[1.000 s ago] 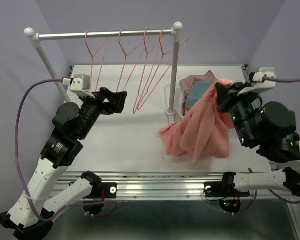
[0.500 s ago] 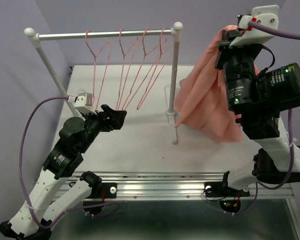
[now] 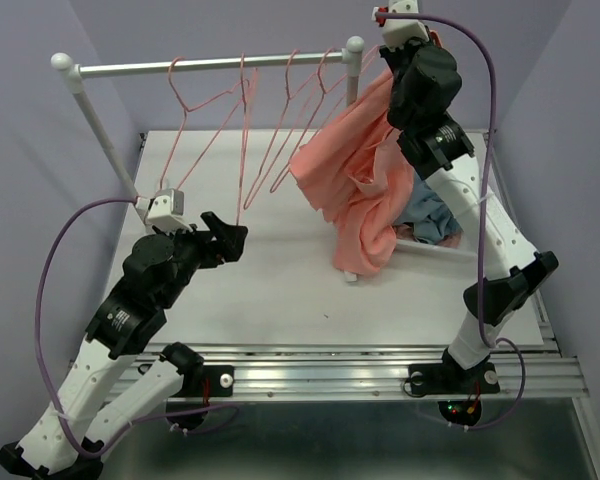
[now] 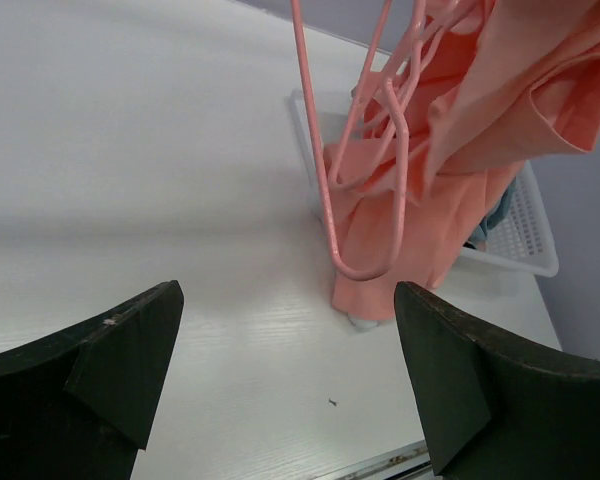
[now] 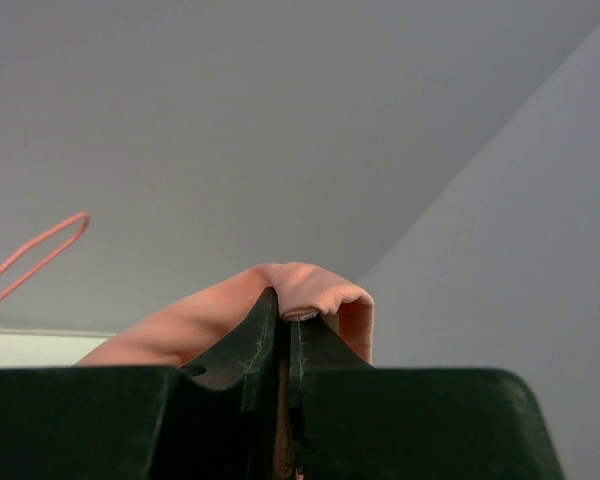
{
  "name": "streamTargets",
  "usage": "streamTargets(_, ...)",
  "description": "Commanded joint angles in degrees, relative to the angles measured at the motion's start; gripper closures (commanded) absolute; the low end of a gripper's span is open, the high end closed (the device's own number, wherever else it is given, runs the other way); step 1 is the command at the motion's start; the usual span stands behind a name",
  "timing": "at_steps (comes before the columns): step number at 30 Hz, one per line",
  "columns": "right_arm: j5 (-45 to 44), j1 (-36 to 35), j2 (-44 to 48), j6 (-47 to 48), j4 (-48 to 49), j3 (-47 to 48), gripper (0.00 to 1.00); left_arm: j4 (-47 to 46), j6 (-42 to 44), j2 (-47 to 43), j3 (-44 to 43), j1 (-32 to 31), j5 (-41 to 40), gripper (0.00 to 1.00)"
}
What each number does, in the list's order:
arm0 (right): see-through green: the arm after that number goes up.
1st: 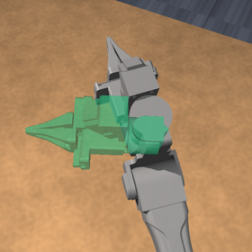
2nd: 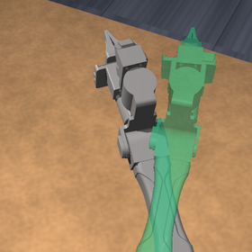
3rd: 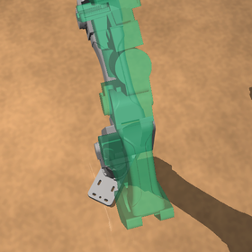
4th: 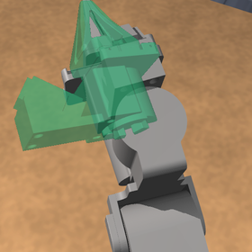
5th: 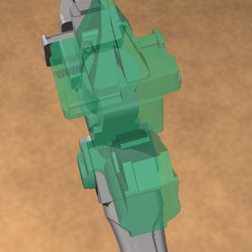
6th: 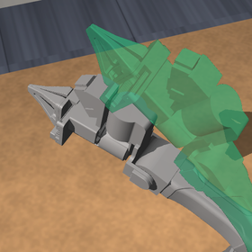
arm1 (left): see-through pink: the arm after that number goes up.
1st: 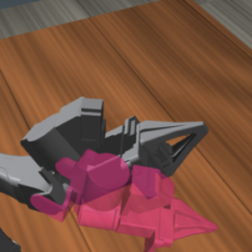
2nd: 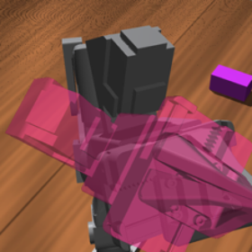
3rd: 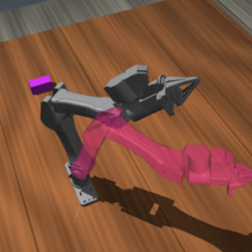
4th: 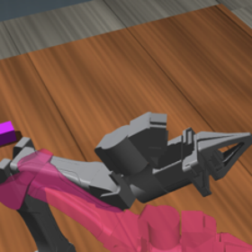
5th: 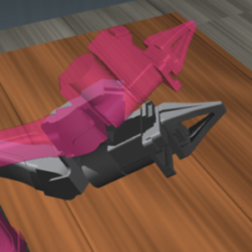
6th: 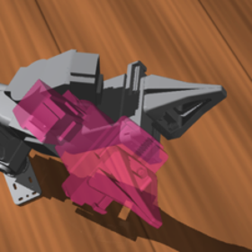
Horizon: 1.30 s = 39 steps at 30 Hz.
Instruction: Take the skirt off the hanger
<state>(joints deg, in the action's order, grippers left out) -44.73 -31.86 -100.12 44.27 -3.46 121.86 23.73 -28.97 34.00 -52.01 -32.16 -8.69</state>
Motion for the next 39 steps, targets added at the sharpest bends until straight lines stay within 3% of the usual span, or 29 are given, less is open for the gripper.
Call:
streamTargets(1, 5.7, 2.8, 7.7, -1.4, 9.0, 5.2, 0.99, -0.9, 0.3, 1.2, 0.6, -0.2, -1.4, 0.01)
streamTargets(10, 8.5, 18.6, 2.5, -3.8, 13.1, 8.6, 0.99, -1.0, -0.3, 1.9, 0.6, -0.2, -1.3, 0.01)
streamTargets(16, 12.3, 21.0, 3.5, -7.0, 13.4, 3.0, 0.99, -0.9, -0.5, 1.8, 0.7, -0.2, -1.9, 0.01)
streamTargets(19, 12.0, 21.5, 4.5, -10.1, 13.4, -4.2, 0.99, -1.3, -0.8, 1.7, 1.2, -0.2, -1.9, 0.01)
streamTargets(26, 13.5, 21.5, 18.0, -31.3, 15.2, -40.4, 0.99, -0.1, -1.1, 1.1, 1.5, -0.2, -2.6, 0.01)
streamTargets(33, 13.8, 21.5, 28.1, -43.9, 15.1, -58.8, 0.99, 0.1, -1.7, 0.0, 3.0, -0.3, -2.6, 0.01)
streamTargets(39, 10.3, 21.5, 25.1, -55.9, 7.2, -65.3, 0.99, 0.7, -2.5, -0.7, 4.2, -0.2, -2.5, 0.01)
